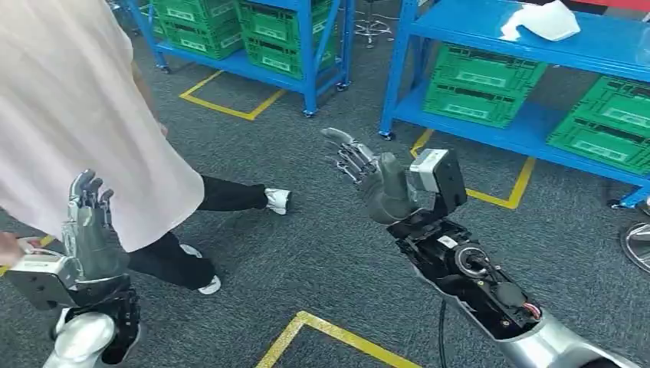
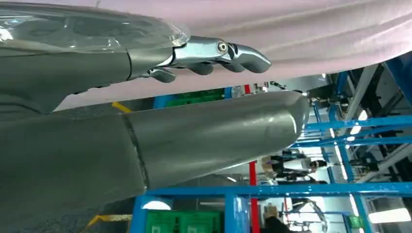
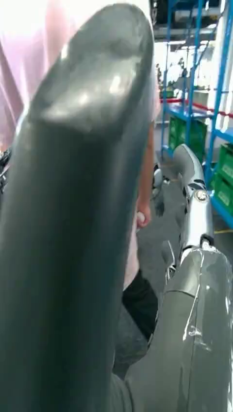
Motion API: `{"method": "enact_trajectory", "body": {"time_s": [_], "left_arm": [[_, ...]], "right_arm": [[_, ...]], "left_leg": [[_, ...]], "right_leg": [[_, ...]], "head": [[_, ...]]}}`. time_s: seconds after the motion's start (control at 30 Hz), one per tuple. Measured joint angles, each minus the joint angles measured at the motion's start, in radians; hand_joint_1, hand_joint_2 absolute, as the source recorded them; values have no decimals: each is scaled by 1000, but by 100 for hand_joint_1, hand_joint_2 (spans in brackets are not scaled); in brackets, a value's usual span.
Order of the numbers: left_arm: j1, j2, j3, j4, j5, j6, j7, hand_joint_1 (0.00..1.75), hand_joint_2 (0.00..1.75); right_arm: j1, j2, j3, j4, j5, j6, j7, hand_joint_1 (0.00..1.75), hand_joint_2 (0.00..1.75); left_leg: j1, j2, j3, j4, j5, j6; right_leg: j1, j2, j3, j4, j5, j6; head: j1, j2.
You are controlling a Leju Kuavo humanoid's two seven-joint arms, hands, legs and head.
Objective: Take the parts from the cabinet and place them on the table.
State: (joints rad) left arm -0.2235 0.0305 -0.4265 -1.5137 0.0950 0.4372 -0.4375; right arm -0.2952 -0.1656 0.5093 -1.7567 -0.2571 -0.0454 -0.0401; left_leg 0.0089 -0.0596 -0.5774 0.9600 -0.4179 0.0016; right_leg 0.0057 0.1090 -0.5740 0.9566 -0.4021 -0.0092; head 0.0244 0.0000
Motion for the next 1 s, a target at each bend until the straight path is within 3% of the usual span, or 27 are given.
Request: {"method": "enact_trajectory", "body": {"time_s": [0.07, 0.1, 0.13, 0.17, 0.2, 0.27, 0.3, 0.33, 0.37, 0.4, 0.43, 0.47, 0.5, 0.57, 0.63, 0.67, 0.7, 0.73, 0.77, 0.8, 0.83, 0.87, 0.93, 0.97, 1.0], "left_arm": [[-1, 3, 2, -2, 3, 0, 1, 0, 0], [-3, 3, 2, -3, 4, 0, 1, 0, 0], [-5, 3, 2, -5, 4, 0, 1, 0, 0], [-6, 3, 2, -6, 4, 0, 1, 0, 0], [-6, 4, 2, -7, 4, -1, 1, 0, 0], [-4, 5, 3, -6, 6, -1, 1, 0, 0], [-4, 5, 3, -6, 6, -1, 1, 0, 0], [-4, 5, 3, -6, 6, -1, 0, 0, 0], [-5, 5, 3, -6, 6, -2, -1, 0, 0], [-5, 5, 4, -6, 6, -5, -2, 0, 0], [-5, 5, 6, -6, 6, -10, -4, 0, 0], [-5, 5, 8, -6, 6, -12, -5, 0, 0], [-5, 5, 11, -6, 6, -14, -6, 0, 0], [-6, 5, 13, -6, 5, -18, -7, 0, 0], [-8, 5, 13, -6, 5, -21, -7, 0, 0], [-11, 5, 15, -6, 5, -23, -7, 0, 0], [-12, 5, 18, -6, 4, -26, -10, 0, 0], [-10, 5, 21, -6, 4, -28, -10, 0, 0], [-9, 5, 22, -6, 4, -28, -10, 0, 0], [-7, 5, 23, -4, 4, -28, -10, 0, 0], [-7, 6, 24, -3, 4, -29, -11, 0, 0], [-8, 6, 25, -3, 4, -29, -11, 0, 0], [-9, 6, 25, -3, 3, -31, -11, 0, 0], [-11, 6, 26, -4, 3, -32, -11, 0, 0], [-11, 6, 26, -3, 3, -32, -11, 0, 0]], "right_arm": [[-13, 0, 2, 5, -11, 3, -8, 0, 0], [-18, 0, 3, 8, -11, 3, -10, 0, 0], [-19, 0, 3, 10, -11, 5, -10, 0, 0], [-26, 0, 4, 12, -11, 5, -11, 0, 0], [-34, 0, 5, 16, -11, 6, -14, 0, 0], [-36, 1, 9, 24, -12, 11, -22, 0, 0], [-36, 2, 12, 29, -13, 14, -25, 0, 0], [-37, 2, 14, 35, -13, 19, -29, 0, 0], [-39, 2, 16, 40, -14, 23, -34, 0, 0], [-44, 2, 17, 46, -18, 25, -40, 0, 0], [-51, 2, 19, 52, -23, 28, -44, 0, 0], [-59, 2, 19, 57, -25, 29, -47, 0, 0], [-67, 4, 21, 61, -25, 32, -48, 0, 0], [-68, 9, 24, 69, -25, 33, -51, 0, 0], [-71, 9, 25, 75, -25, 33, -53, 0, 0], [-75, 11, 25, 75, -25, 33, -56, 0, 0], [-77, 12, 25, 76, -25, 33, -56, 0, 0], [-76, 15, 25, 77, -25, 33, -56, 0, 0], [-73, 16, 26, 79, -25, 33, -56, 0, 0], [-72, 16, 27, 82, -25, 33, -56, 0, 0], [-70, 16, 27, 85, -25, 33, -55, 0, 0], [-70, 16, 27, 86, -25, 33, -55, 0, 0], [-70, 16, 27, 86, -25, 32, -56, 0, 0], [-70, 16, 27, 86, -25, 32, -56, 0, 0], [-70, 16, 27, 86, -25, 32, -55, 0, 0]], "left_leg": [[-8, 14, 0, -1, 0, 5], [-3, 24, 4, -8, 4, 11], [3, 39, 9, -18, 9, 15], [1, 44, 13, -21, 9, 20], [0, 55, 13, -21, 8, 22], [0, 76, 12, -20, 7, 23], [0, 87, 12, -20, 6, 23], [0, 96, 13, -20, 5, 21], [1, 106, 15, -19, 2, 17], [2, 115, 18, -19, -1, 13], [2, 125, 22, -17, -5, 8], [-3, 132, 24, -17, -9, 2], [-9, 142, 21, -10, -12, -3], [-11, 165, 22, -14, -9, -9], [-6, 186, 24, -11, -22, -23], [0, 130, 16, 22, -44, -27], [2, 95, -16, 89, -79, -27], [1, 76, -67, 189, -121, -28], [1, 68, -113, 274, -149, -29], [0, 65, -150, 332, -160, -28], [-1, 64, -161, 335, -144, -24], [-1, 63, -145, 286, -106, -19], [-2, 43, -64, 106, -10, -6], [-2, 0, -24, 20, 21, 2], [2, -8, -13, -8, 13, 2]], "right_leg": [[-7, 16, -4, -4, 4, 13], [-5, 26, -9, -6, 5, 18], [-5, -12, -12, 8, -5, 19], [0, -66, -31, 46, -35, 24], [-4, -88, -62, 116, -75, 30], [-12, -98, -139, 288, -147, 40], [-17, -100, -159, 331, -155, 44], [-22, -102, -156, 324, -140, 48], [-27, -107, -127, 263, -101, 51], [-28, -119, -79, 169, -53, 53], [-28, -147, -29, 71, -10, 53], [-18, -200, -2, 15, -17, 55], [-8, -201, 9, -1, -18, 43], [-8, -177, 1, 6, -16, 27], [-10, -149, 7, -4, -9, 11], [-12, -138, 7, -5, -6, 6], [-13, -128, 7, -5, -6, -1], [-13, -113, 6, -5, -6, -4], [-12, -100, 6, -5, -6, -5], [-10, -85, 6, -5, -6, -6], [-9, -70, 6, -5, -5, -7], [-7, -55, 7, -5, -5, -7], [-6, -28, 10, -5, -5, -7], [-8, -19, 9, -5, -5, -6], [0, -6, 4, 0, -7, -1]], "head": [[0, 0], [0, 0], [2, 0], [12, 0], [19, 0], [22, 0], [26, 0], [30, 0], [34, 0], [37, 0], [43, 0], [49, 0], [54, 0], [37, 0], [39, 0], [31, 0], [27, 0], [17, 0], [11, 0], [7, 0], [3, 0], [1, 0], [-1, 0], [-2, 0], [-2, 0]]}}
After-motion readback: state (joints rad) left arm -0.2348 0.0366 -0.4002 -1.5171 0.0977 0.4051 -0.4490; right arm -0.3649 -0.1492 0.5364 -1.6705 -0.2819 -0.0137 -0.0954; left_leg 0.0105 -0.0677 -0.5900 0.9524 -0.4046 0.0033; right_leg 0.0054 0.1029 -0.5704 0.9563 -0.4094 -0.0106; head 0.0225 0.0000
